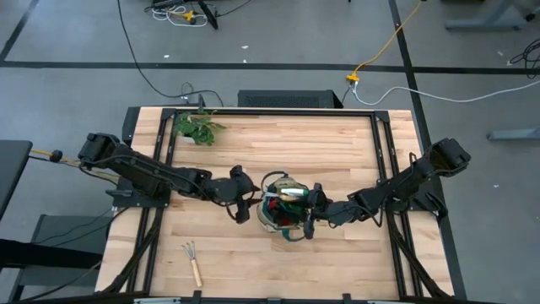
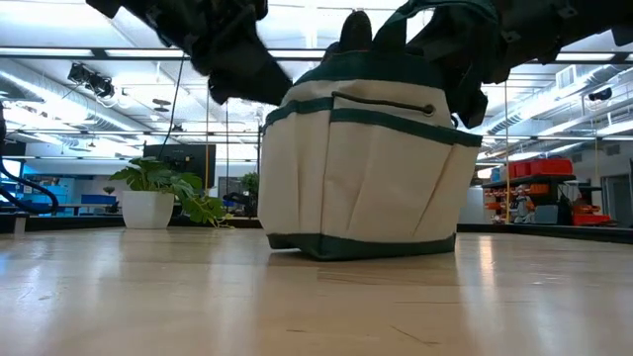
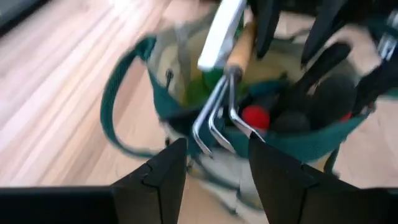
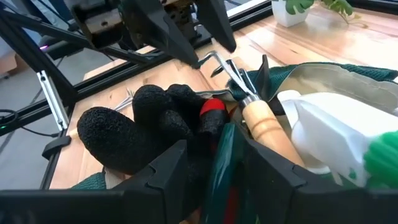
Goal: Pick & Place Garden tools in Gardening bag
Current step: Put the light brown rake into the green gardening bag
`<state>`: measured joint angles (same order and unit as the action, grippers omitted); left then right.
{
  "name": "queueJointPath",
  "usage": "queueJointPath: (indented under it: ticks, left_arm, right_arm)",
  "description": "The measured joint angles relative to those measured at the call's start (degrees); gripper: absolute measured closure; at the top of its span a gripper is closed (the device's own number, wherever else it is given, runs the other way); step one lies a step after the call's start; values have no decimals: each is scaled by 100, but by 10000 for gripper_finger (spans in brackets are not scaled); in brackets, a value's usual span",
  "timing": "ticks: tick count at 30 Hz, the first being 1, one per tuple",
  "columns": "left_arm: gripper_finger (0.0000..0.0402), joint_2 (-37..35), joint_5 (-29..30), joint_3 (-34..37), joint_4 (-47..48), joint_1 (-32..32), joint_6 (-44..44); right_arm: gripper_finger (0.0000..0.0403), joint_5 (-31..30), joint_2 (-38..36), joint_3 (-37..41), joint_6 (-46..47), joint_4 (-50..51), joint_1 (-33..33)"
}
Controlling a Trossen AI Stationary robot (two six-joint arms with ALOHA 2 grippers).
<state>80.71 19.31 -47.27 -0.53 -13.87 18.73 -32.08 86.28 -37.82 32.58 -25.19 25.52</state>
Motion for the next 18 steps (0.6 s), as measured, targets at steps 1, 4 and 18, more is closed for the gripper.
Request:
queueJointPath:
  ticks: [1,4,18]
  left_arm:
    - [223,0,4,0,-103,7,-63]
    - [223,0,4,0,-413,7,-285]
    - [223,-2,0,0,-870,48,-506]
  right_arm:
    - [243,2,0,0,-2,0,2]
    - [243,1,0,0,-6,-1,2]
    - [243,-299,2,0,-858,-533,26]
